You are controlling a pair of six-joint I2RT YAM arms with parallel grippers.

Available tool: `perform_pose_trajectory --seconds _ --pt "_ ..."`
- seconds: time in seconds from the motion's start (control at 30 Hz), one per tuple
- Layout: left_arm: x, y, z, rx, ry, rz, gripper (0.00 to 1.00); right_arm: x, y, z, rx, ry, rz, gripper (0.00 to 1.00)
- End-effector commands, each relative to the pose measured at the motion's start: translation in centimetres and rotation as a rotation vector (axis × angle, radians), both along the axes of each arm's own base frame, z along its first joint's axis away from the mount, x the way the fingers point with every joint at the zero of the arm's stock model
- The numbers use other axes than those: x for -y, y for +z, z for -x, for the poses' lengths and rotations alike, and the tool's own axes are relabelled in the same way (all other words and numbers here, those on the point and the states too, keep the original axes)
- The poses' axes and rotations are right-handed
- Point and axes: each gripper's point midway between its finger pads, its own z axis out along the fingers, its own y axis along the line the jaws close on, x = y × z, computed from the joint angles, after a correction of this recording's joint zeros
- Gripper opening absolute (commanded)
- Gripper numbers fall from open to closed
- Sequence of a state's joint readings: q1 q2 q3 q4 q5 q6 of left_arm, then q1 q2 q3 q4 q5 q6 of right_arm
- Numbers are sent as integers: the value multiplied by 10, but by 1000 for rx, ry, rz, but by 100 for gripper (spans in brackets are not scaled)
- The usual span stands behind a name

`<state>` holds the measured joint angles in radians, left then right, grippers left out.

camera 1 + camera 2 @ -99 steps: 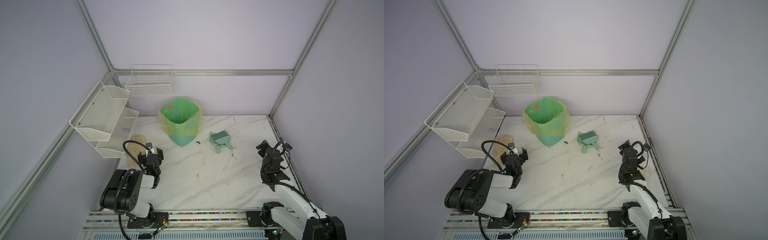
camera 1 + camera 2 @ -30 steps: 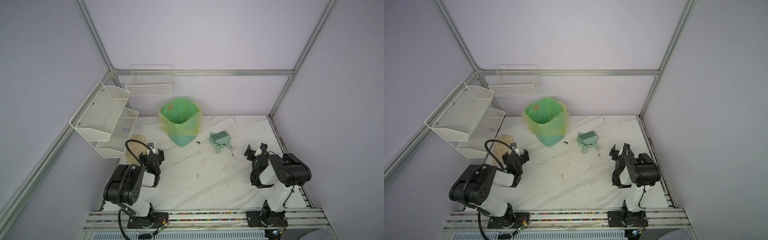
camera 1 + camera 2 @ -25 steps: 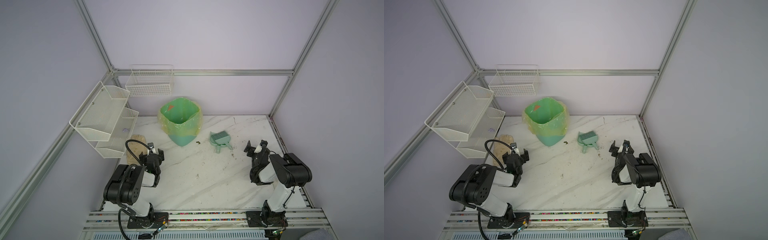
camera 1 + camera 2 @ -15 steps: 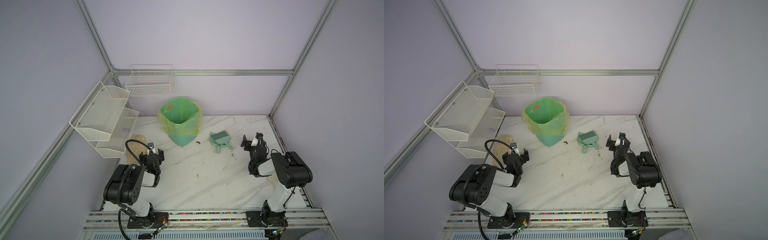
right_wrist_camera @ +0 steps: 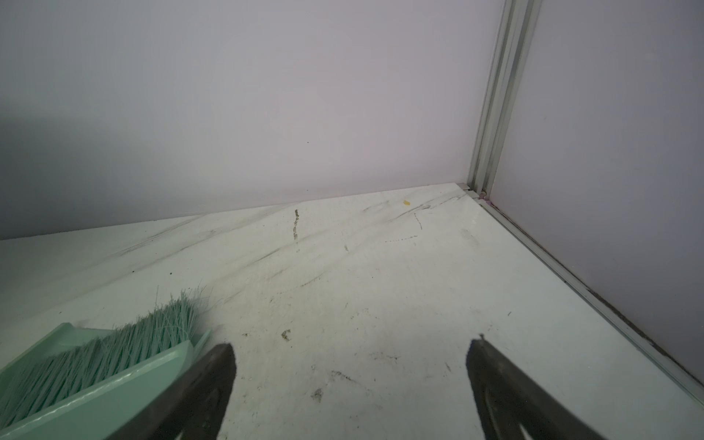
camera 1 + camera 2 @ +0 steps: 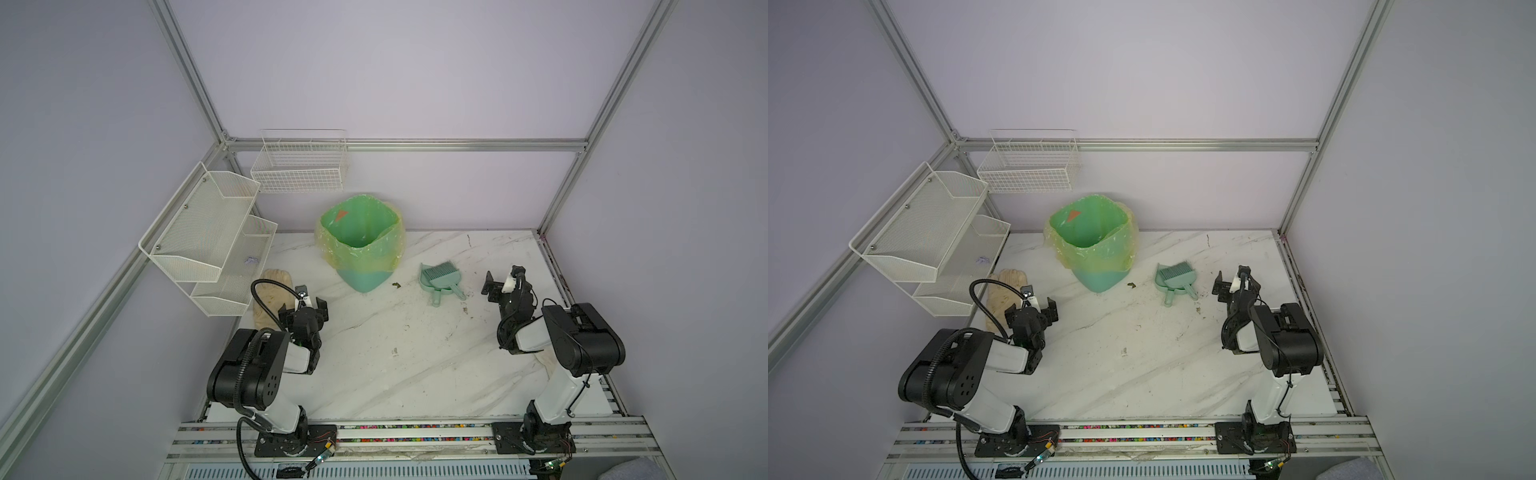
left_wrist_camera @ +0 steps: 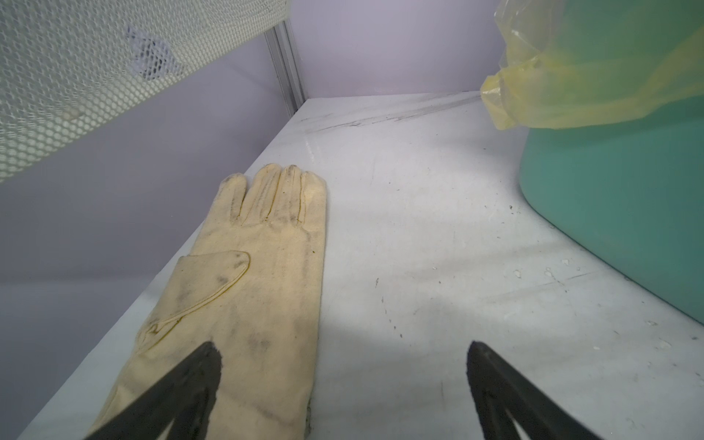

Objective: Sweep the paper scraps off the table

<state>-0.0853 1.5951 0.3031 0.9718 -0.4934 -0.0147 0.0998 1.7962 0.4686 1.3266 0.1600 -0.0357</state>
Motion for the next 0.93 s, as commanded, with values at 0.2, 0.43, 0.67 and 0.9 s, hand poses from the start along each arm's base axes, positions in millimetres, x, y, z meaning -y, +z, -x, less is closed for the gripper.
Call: perform_pose_trajectory --seconds 0.2,0.43,0.67,0.9 --pt "-1 34 -18 117 4 15 100 2 8 0 23 -2 19 97" --pt "-1 33 -18 117 5 15 100 2 9 0 26 -2 18 97" --pt "-1 34 -18 118 4 15 100 2 9 0 24 -1 19 97" --pt "-1 34 -18 117 6 14 100 1 9 0 22 8 20 97"
